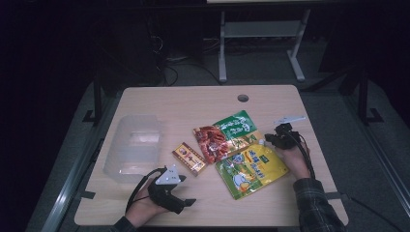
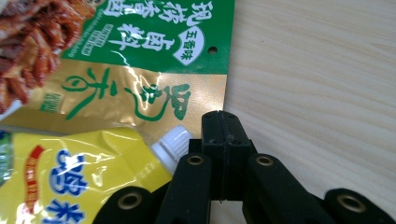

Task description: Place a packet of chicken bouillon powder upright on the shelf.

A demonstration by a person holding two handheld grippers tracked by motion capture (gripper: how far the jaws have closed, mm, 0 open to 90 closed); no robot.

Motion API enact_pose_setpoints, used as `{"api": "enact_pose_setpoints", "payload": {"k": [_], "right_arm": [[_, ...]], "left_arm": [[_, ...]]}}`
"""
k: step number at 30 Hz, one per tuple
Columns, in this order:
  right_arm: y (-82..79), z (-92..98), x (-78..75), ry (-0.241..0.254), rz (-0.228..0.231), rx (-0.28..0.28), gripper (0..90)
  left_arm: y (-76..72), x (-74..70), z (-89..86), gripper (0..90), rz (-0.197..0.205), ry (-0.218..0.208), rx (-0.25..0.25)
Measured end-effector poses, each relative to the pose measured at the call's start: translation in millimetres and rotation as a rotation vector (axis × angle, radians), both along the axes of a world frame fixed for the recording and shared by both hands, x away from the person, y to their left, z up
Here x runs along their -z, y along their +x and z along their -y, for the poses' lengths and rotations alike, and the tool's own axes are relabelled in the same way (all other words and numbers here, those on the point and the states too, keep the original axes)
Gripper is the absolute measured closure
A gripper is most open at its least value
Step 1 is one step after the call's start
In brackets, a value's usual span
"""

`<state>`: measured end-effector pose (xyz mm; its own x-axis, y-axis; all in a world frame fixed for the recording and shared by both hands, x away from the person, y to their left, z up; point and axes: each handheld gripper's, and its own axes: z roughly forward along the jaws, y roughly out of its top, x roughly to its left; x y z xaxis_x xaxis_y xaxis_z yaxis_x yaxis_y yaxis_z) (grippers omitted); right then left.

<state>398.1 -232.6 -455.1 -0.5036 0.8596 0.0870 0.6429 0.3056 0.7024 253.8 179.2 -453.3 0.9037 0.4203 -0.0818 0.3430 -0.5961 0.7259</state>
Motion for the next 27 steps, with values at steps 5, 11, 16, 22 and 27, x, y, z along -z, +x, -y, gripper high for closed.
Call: {"api": "enact_pose_setpoints", "payload": {"k": [5, 11, 16, 22, 27], "right_arm": [[7.7, -6.6, 5.4, 0.005, -0.013, -0.028, 89.8], [7.9, -18.2, 5.9, 0.013, -0.023, -0.084, 89.8], [6.9, -27.9, 5.2, 0.022, -0.025, -0.135, 89.8], [6.5, -41.7, 3.5, 0.035, -0.014, -0.194, 89.8], [12.3, -48.1, 5.2, 0.005, -0.001, -0.161, 89.9]], "left_arm": [[-0.4, -0.1, 0.2, 14.0, -0.004, -0.006, 0.002], [0.1, 0.3, -0.1, 14.1, -0.012, -0.008, 0.005], [-0.2, 0.2, 0.2, 14.1, -0.01, -0.011, 0.006], [-0.4, 0.2, 0.1, 14.1, -0.013, -0.015, 0.007], [-1.0, 0.2, 0.7, 14.1, -0.016, -0.014, 0.005]]}}
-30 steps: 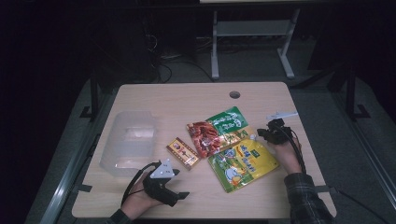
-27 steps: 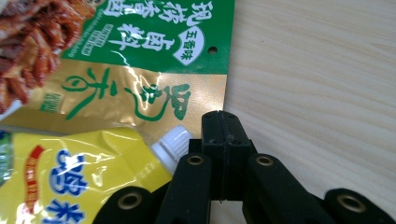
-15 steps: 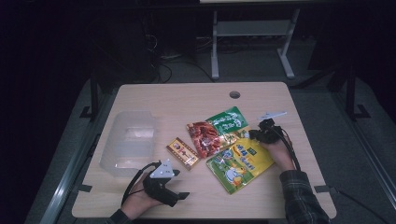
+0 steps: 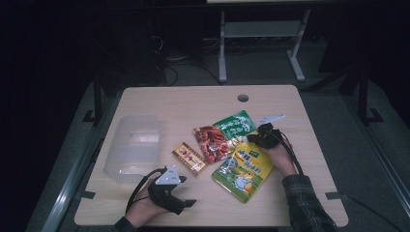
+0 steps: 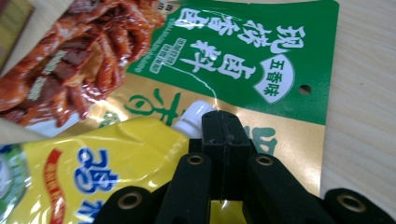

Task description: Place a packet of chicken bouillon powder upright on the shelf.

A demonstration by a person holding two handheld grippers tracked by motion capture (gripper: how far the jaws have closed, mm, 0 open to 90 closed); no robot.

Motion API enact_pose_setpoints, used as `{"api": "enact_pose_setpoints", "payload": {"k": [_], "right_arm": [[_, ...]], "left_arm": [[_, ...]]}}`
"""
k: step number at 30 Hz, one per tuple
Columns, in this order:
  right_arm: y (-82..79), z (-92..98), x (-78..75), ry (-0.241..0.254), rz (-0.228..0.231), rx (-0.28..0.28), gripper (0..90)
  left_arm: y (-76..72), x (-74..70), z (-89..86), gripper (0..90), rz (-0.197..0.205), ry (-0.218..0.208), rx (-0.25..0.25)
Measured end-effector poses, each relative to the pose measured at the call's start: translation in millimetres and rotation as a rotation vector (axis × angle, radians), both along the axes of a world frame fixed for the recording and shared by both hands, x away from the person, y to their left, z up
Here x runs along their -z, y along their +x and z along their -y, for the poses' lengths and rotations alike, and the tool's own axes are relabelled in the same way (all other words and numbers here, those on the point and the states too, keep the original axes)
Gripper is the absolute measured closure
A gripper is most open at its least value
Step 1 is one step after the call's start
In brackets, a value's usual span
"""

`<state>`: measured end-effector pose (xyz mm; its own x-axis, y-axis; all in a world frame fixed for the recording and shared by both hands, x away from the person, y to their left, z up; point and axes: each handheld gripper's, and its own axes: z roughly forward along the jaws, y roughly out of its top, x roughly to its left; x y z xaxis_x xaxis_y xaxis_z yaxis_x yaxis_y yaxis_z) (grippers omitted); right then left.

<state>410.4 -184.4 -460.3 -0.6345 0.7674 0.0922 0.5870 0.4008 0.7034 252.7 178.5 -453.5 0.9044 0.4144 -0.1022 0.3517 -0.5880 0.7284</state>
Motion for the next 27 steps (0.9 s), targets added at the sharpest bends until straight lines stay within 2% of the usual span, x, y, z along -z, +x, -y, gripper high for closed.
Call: {"api": "enact_pose_setpoints", "payload": {"k": [5, 7, 12, 18, 27], "right_arm": [[6.1, -4.6, 4.3, 0.001, -0.013, 0.007, 89.9], [5.6, -7.1, 4.7, -0.009, -0.018, -0.005, 89.9], [2.3, -10.6, 4.6, 0.001, -0.036, -0.032, 89.9], [-11.5, -21.4, 2.2, -0.02, -0.058, -0.107, 89.9], [-29.9, -33.5, -0.5, -0.049, -0.088, -0.173, 89.9]], "left_arm": [[-0.2, -0.3, -0.1, 14.1, -0.001, 0.0, 0.0], [0.2, 0.1, -0.7, 14.1, 0.0, 0.002, 0.005], [-0.5, -0.4, -0.8, 14.1, 0.002, -0.001, 0.002], [-0.9, -0.4, -0.3, 14.1, 0.004, 0.001, 0.004], [-1.3, -0.5, 0.1, 14.2, 0.006, 0.004, 0.007]]}}
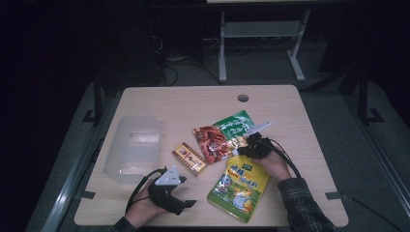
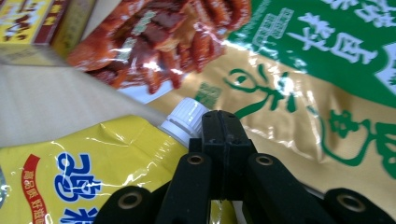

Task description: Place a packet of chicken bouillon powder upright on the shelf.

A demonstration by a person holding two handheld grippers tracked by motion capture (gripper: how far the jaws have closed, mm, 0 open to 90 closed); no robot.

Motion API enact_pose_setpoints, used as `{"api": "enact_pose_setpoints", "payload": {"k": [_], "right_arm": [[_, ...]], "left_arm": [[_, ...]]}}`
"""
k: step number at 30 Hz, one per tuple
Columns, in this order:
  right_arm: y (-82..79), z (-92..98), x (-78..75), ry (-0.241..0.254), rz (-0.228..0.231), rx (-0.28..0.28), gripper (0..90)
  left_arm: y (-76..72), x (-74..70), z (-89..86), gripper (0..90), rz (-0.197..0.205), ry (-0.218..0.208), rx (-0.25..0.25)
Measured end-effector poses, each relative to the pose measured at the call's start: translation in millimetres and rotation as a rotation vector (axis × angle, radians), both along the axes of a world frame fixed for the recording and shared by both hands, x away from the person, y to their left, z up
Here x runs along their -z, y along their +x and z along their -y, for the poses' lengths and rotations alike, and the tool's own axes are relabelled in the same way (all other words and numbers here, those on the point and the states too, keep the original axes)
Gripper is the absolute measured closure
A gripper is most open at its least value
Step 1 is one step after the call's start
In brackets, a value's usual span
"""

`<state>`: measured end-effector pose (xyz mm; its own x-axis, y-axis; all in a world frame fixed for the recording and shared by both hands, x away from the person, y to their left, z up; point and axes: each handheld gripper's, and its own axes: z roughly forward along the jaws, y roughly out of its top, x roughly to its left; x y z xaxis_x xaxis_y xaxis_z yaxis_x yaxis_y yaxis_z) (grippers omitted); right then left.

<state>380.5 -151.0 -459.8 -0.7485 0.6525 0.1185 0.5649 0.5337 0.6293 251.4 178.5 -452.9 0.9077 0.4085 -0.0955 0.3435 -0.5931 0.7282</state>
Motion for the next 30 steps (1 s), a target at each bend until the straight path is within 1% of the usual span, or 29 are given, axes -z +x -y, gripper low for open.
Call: {"api": "enact_pose_setpoints", "payload": {"k": [1, 3, 4, 5, 6, 8, 9, 10, 11, 12, 14, 15, 16, 17, 18, 21, 23, 27, 29, 30], "right_arm": [[-2.1, -0.1, -0.8, -0.005, 0.001, -0.006, 89.9], [-7.2, 1.6, -4.5, -0.015, 0.02, -0.006, 89.9], [-11.5, 5.1, -8.0, -0.009, 0.026, -0.003, 89.9], [-20.8, 11.4, -13.6, -0.014, 0.036, -0.006, 89.9], [-20.8, 11.4, -13.6, -0.014, 0.036, -0.006, 89.9], [-33.2, 17.4, -18.5, -0.013, 0.054, -0.014, 89.9], [-46.7, 22.9, -22.3, -0.021, 0.051, -0.016, 89.9], [-46.7, 22.9, -22.3, -0.021, 0.051, -0.016, 89.9], [-53.7, 25.8, -23.6, -0.022, 0.057, -0.018, 89.9], [-60.0, 29.1, -24.3, -0.015, 0.055, -0.02, 89.9], [-72.2, 34.4, -23.0, -0.021, 0.044, -0.027, 89.9], [-82.2, 38.1, -20.6, -0.029, 0.029, -0.033, 89.9], [-82.2, 38.1, -20.6, -0.029, 0.029, -0.033, 89.9], [-87.6, 40.1, -19.0, -0.036, 0.025, -0.04, 89.9], [-94.6, 42.5, -17.4, -0.035, 0.018, -0.047, 89.9], [-109.7, 47.6, -15.4, -0.038, 0.013, -0.057, 89.9], [-117.9, 52.2, -14.5, -0.033, 0.007, -0.052, 89.9], [-119.9, 53.2, -9.4, -0.035, -0.007, -0.065, 89.9], [-118.1, 48.9, -7.4, -0.033, -0.008, -0.083, 89.9], [-118.1, 48.9, -7.4, -0.033, -0.008, -0.083, 89.9]], "left_arm": [[-0.1, -0.1, 0.1, 14.2, 0.0, 0.001, 0.0], [-0.3, -0.5, 0.2, 14.1, 0.0, 0.0, 0.001], [-0.3, -0.4, 0.3, 14.1, 0.0, -0.002, 0.0], [-0.5, -0.3, 0.7, 14.1, 0.002, -0.004, 0.001], [-0.6, -0.1, 1.1, 14.1, 0.003, -0.006, 0.003], [-0.6, 0.0, 1.5, 14.2, 0.004, -0.006, 0.005], [-0.5, -0.4, 1.8, 14.1, 0.005, -0.003, 0.006], [-0.5, -0.4, 2.0, 14.1, 0.007, -0.003, 0.006], [-0.6, -0.7, 2.3, 14.1, 0.008, -0.002, 0.006], [-0.8, -0.6, 2.6, 14.1, 0.009, -0.002, 0.006], [-1.5, -0.4, 3.3, 14.2, 0.008, -0.002, 0.004], [-1.9, -0.7, 3.8, 14.1, 0.009, 0.001, 0.007], [-1.9, -0.7, 3.8, 14.1, 0.009, 0.001, 0.007], [-2.3, -0.8, 4.3, 14.1, 0.007, -0.003, 0.005], [-2.3, -1.3, 4.2, 14.1, 0.009, 0.001, 0.008], [-2.4, -0.9, 5.0, 14.2, 0.004, -0.003, 0.007], [-2.2, -0.5, 5.5, 14.2, 0.005, 0.0, 0.006], [-2.5, -0.6, 6.7, 14.1, 0.004, 0.0, 0.008], [-2.5, -0.6, 7.5, 14.1, 0.005, -0.002, 0.01], [-2.7, -0.8, 8.1, 14.1, 0.005, -0.008, 0.009]]}}
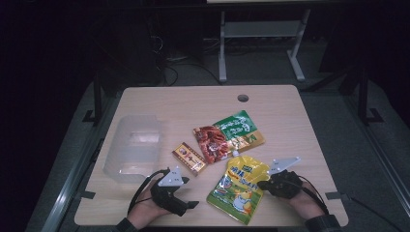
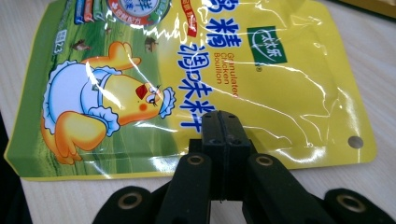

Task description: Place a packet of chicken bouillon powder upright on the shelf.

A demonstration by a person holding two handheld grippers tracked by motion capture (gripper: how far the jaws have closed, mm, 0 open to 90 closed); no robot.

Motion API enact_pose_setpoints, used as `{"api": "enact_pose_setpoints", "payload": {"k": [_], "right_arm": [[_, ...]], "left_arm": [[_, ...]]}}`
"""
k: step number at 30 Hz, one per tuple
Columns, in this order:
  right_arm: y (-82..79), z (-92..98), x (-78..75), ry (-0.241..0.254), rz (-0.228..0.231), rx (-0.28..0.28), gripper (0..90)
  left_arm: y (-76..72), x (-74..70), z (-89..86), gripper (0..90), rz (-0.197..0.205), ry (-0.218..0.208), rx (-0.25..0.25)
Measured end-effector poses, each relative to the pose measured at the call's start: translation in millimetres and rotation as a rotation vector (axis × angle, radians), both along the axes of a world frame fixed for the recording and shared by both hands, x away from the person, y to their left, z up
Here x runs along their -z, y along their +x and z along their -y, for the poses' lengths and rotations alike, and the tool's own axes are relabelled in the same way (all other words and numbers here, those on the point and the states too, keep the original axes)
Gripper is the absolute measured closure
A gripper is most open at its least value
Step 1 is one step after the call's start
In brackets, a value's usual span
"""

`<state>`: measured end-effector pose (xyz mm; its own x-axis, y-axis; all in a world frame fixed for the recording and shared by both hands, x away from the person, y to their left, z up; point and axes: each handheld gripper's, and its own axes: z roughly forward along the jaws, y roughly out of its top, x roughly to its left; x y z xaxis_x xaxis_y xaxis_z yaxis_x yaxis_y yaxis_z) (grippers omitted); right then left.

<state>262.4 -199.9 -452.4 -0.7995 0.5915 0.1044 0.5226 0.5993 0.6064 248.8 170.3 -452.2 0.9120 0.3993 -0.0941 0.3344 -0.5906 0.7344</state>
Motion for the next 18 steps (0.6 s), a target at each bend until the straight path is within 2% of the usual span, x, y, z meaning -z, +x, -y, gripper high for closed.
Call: {"api": "enact_pose_setpoints", "payload": {"k": [4, 7, 12, 18], "right_arm": [[0.4, -6.3, 2.6, 0.008, -0.013, -0.018, 89.9], [4.1, -13.0, 3.3, 0.007, 0.001, -0.044, 89.9], [4.6, -21.5, 3.5, 0.02, -0.01, -0.073, 89.9], [-2.7, -29.8, 2.7, 0.026, -0.017, -0.107, 89.9]], "left_arm": [[1.9, -3.8, 3.2, 14.1, 0.01, -0.012, -0.004], [5.9, -8.4, 8.0, 14.1, 0.021, -0.027, -0.01], [10.6, -12.6, 14.0, 14.1, 0.01, -0.06, -0.029], [17.1, -11.5, 27.3, 14.1, -0.002, -0.031, -0.029]]}}
